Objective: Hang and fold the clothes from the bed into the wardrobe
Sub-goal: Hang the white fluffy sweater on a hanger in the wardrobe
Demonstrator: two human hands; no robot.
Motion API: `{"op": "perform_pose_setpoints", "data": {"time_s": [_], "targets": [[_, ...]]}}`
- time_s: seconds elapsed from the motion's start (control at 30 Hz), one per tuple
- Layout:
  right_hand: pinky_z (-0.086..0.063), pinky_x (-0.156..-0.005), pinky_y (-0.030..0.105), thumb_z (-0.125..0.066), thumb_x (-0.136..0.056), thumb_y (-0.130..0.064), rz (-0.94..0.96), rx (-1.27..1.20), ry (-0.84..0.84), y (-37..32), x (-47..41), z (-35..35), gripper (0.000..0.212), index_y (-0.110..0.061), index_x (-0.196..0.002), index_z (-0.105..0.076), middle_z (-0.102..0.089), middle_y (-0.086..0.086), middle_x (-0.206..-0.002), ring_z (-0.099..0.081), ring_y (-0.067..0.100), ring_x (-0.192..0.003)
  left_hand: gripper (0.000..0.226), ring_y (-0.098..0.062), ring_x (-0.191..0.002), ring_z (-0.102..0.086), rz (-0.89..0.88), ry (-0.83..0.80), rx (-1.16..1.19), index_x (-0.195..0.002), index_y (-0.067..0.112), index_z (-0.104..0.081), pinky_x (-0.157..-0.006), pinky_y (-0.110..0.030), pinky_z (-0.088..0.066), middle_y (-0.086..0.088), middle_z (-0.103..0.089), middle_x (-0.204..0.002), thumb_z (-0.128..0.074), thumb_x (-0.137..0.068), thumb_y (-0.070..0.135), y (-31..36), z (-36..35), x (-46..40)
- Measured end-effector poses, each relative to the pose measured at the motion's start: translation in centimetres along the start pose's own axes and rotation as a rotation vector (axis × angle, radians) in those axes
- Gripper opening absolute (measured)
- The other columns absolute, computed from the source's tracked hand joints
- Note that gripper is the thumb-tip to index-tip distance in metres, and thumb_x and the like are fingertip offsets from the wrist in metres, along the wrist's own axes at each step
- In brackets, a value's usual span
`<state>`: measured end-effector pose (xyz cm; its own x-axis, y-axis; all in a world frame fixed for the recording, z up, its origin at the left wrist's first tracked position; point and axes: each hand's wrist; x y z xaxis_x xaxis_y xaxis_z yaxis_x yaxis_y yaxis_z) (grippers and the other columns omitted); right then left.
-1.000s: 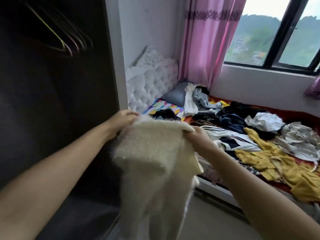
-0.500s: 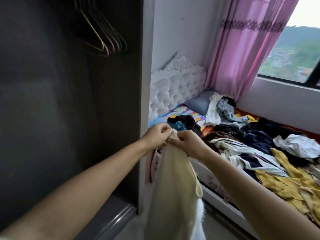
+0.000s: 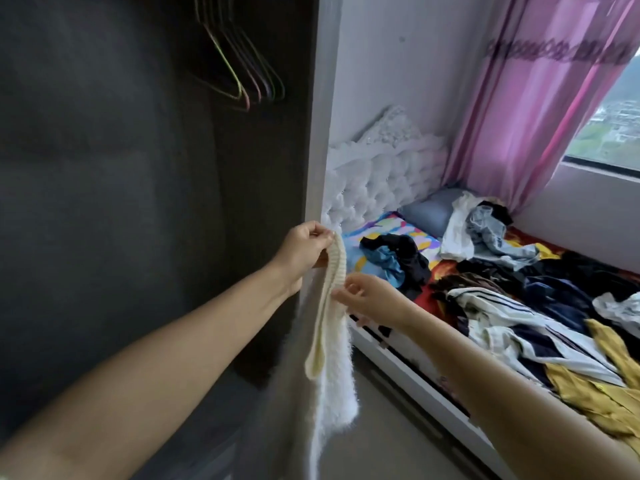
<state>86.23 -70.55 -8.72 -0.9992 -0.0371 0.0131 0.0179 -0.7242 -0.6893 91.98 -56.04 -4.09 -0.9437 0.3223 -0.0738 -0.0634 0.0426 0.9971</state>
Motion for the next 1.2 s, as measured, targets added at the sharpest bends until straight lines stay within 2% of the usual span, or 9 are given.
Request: {"op": "perform_pose_setpoints", "data": {"time_s": [0.1,0.27,0.43,0.57,0.8,0.9,0.97,1.1,1.2], "targets": [[-0.04,-0.048,0.004,-0.055,-0.091,-0.046,0.064,0.025,0.053,-1.6,-1.7,-3.7,0.023,-0.033,-0.072,-0.054,-0.062,-0.02,-0.064,-0.058,-0.011,-0.06,0.013,-0.016,-0.073,-0.056,-0.027,0.106,-0.006,-0.085,0.008,-0.056,-0.06,-0.023,-0.051,-0.01,-0.056,-0.079,-0.05,-0.097,0.007,0.5,2.0,0.2],[-0.055,-0.079,0.035,-0.047,-0.092,-0.025,-0.046,0.168,0.082,-3.2,-7.1,-6.5,0.022,-0.011,-0.091,-0.063,-0.067,0.006,-0.092,-0.065,0.024,-0.087,0.017,-0.016,-0.077,-0.061,0.013,0.244,0.042,-0.08,0.012,-0.056,-0.068,-0.031,-0.055,-0.007,-0.06,-0.085,-0.051,-0.097,0.011,0.7,7.8,-0.8],[-0.053,-0.077,0.035,-0.046,-0.095,-0.016,-0.232,0.206,-0.004,-2.8,-12.0,-6.4,0.023,-0.006,-0.106,-0.064,-0.064,0.014,-0.1,-0.064,0.031,-0.094,0.021,-0.017,-0.077,-0.062,0.043,0.335,0.237,-0.077,0.012,-0.054,-0.061,-0.031,-0.056,-0.005,-0.059,-0.083,-0.05,-0.097,0.01,-0.1,15.1,-3.0],[-0.042,-0.048,0.025,-0.048,-0.085,-0.001,-0.124,-0.031,0.188,-7.1,-16.2,-5.1,0.027,-0.014,-0.064,-0.058,-0.054,-0.001,-0.058,-0.052,0.012,-0.05,0.02,-0.012,-0.069,-0.058,0.145,0.253,-0.068,-0.08,0.013,-0.052,-0.05,-0.024,-0.052,-0.004,-0.058,-0.082,-0.046,-0.099,0.008,-0.9,20.5,-5.0],[-0.047,-0.05,0.024,-0.048,-0.083,-0.006,0.097,-0.244,0.255,-18.2,-22.3,-4.2,0.027,-0.014,-0.085,-0.074,-0.067,0.005,-0.069,-0.06,0.012,-0.052,0.018,-0.013,-0.066,-0.054,0.288,-0.361,-0.709,-0.109,0.008,-0.057,-0.056,-0.026,-0.051,-0.005,-0.055,-0.08,-0.054,-0.09,0.008,-0.1,26.5,-8.3],[-0.044,-0.047,0.022,-0.051,-0.082,-0.008,0.148,-0.225,0.249,-21.3,-24.2,-5.1,0.025,-0.02,-0.078,-0.073,-0.066,-0.002,-0.065,-0.057,0.011,-0.049,0.009,-0.018,-0.074,-0.06,0.228,-0.248,-1.029,-0.08,0.013,-0.059,-0.054,-0.025,-0.05,-0.005,-0.06,-0.08,-0.054,-0.087,0.014,-0.6,27.0,-9.9],[-0.044,-0.05,0.019,-0.049,-0.081,-0.007,0.178,-0.187,0.251,-22.1,-25.1,-5.8,0.029,-0.023,-0.073,-0.071,-0.067,-0.006,-0.067,-0.06,0.011,-0.058,0.017,-0.028,-0.088,-0.065,0.189,-0.044,-1.236,-0.092,0.005,-0.064,-0.064,-0.031,-0.051,-0.016,-0.066,-0.095,-0.053,-0.09,0.017,-1.6,28.0,-10.9],[-0.039,-0.064,0.021,-0.05,-0.086,-0.011,0.2,0.142,0.159,-21.8,-26.5,-5.4,0.025,-0.017,-0.098,-0.07,-0.064,-0.001,-0.09,-0.059,0.016,-0.082,0.016,-0.021,-0.06,-0.058,0.286,0.283,-0.48,-0.083,0.006,-0.063,-0.04,-0.021,-0.047,-0.014,-0.063,-0.075,-0.05,-0.093,0.004,-1.0,33.4,-13.0],[-0.049,-0.064,0.029,-0.055,-0.088,-0.009,0.071,0.35,-0.207,-22.1,-27.6,-3.9,0.02,-0.014,-0.105,-0.064,-0.061,0.006,-0.094,-0.058,0.02,-0.083,0.025,-0.019,-0.05,-0.058,0.281,0.435,0.064,-0.075,0.005,-0.058,-0.035,-0.019,-0.045,-0.01,-0.061,-0.061,-0.042,-0.091,-0.007,1.0,34.6,-14.9]]}}
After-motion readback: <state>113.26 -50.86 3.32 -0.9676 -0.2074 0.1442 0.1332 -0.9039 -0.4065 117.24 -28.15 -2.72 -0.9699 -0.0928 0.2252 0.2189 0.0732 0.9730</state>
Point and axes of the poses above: each hand's wrist, its own x-axis away from the middle knuckle, its own z-axis out of the back of the hand, y = z × x
